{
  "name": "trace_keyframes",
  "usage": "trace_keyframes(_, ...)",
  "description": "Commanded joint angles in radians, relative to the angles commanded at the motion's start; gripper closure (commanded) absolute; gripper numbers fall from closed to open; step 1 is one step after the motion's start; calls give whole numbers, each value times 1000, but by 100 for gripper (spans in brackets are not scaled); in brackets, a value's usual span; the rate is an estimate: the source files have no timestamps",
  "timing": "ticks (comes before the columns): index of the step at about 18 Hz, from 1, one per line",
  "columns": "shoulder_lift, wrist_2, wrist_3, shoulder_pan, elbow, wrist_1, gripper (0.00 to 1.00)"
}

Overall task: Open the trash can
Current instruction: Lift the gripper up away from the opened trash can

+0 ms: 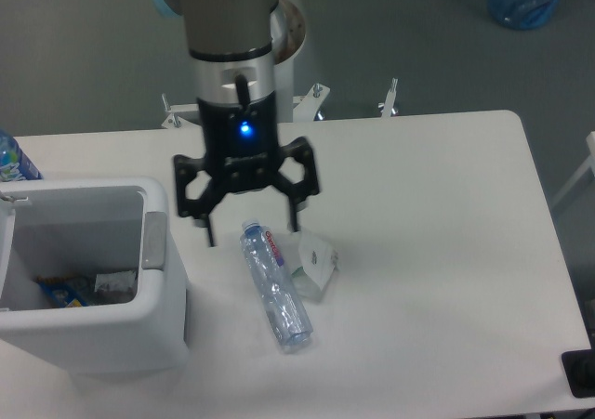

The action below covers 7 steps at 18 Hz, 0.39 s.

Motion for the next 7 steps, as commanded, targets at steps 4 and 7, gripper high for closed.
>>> trace_keyframes(4, 0, 137, 218, 23, -15, -12, 0)
trace_keyframes(7, 2, 143, 316, 47, -15, -57, 0)
